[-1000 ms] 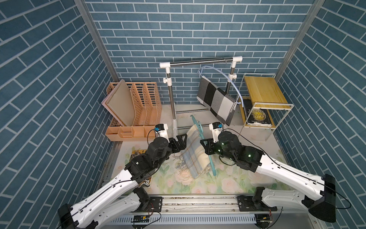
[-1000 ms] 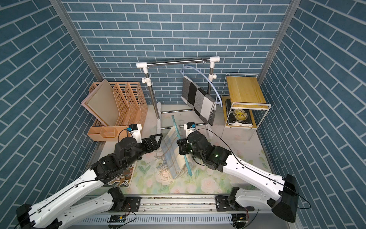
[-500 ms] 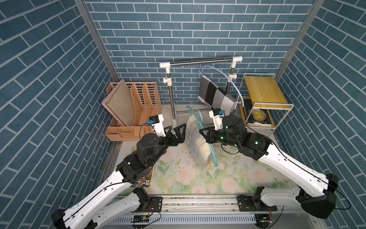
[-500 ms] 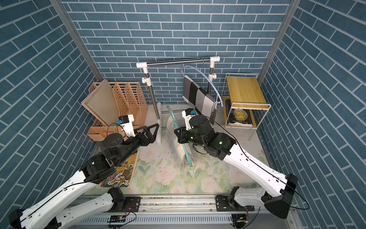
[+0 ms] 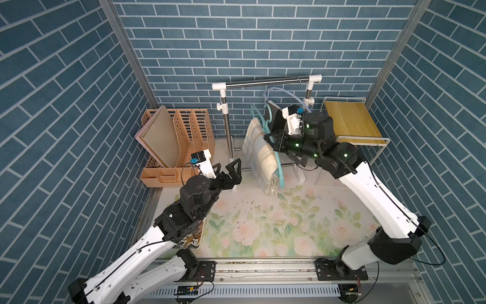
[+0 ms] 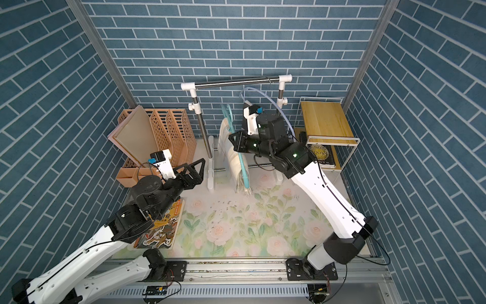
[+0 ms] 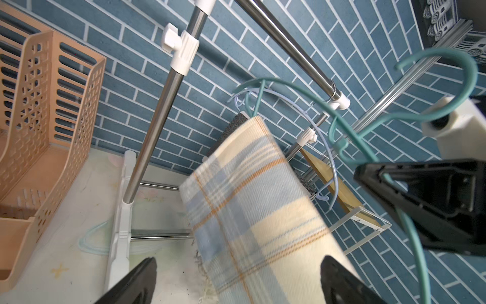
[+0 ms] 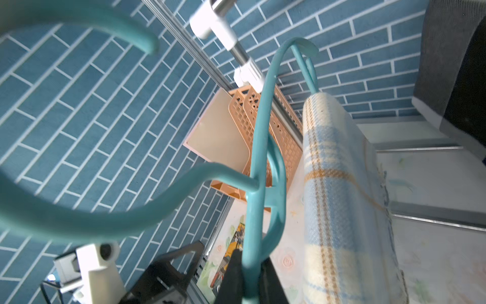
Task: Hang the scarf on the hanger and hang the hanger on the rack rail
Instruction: Place the hanger at the clothesline.
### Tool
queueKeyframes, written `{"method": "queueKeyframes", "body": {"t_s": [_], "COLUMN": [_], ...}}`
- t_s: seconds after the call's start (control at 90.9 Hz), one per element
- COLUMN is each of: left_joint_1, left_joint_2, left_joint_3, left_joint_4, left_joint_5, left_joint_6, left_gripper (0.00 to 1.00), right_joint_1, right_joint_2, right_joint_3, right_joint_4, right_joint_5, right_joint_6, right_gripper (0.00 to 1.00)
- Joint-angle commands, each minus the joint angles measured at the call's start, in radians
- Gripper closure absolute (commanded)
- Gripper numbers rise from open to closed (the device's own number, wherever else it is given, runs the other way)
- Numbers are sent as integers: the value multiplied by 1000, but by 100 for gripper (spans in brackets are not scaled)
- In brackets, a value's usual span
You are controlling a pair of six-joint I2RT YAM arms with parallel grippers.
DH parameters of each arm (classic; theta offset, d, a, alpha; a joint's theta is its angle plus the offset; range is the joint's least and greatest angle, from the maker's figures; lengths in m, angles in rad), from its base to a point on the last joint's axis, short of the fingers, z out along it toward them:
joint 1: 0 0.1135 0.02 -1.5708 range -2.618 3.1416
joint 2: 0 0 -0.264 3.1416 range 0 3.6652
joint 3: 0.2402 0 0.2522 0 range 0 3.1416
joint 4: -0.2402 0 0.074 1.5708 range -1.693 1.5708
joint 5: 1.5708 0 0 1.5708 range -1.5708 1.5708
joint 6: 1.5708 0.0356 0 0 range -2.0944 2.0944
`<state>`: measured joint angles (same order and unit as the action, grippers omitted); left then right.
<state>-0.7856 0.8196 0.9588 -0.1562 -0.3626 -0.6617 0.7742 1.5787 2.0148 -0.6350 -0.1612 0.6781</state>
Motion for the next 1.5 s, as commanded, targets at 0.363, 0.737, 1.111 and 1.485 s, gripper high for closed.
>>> {"method": "queueKeyframes", "body": {"t_s": [0.363,0.737,1.111,1.485], "left_joint_1": [39,46,49,53], "left_joint_2": [-36,-5,18,28], "left_joint_3": [-26,-71,-113,-127], "left_joint_4": [-45,-21,-1,-1], "left_joint_5": [-27,-13,-8,-7], "left_joint_6": [11,6,-19,-16], "left_gripper": [0,0,0,0], "right_joint_1": [-137,-198,-213,-229], "right_joint_2": [318,392,474,555], "right_joint_3": [497,507,517,561], "right_joint_4": [-64,64,249,338], "right_joint_5": [-87,-135,-94,-44], "right_joint_6": [10,67,198,291], "right_gripper": [100,100,100,100]}}
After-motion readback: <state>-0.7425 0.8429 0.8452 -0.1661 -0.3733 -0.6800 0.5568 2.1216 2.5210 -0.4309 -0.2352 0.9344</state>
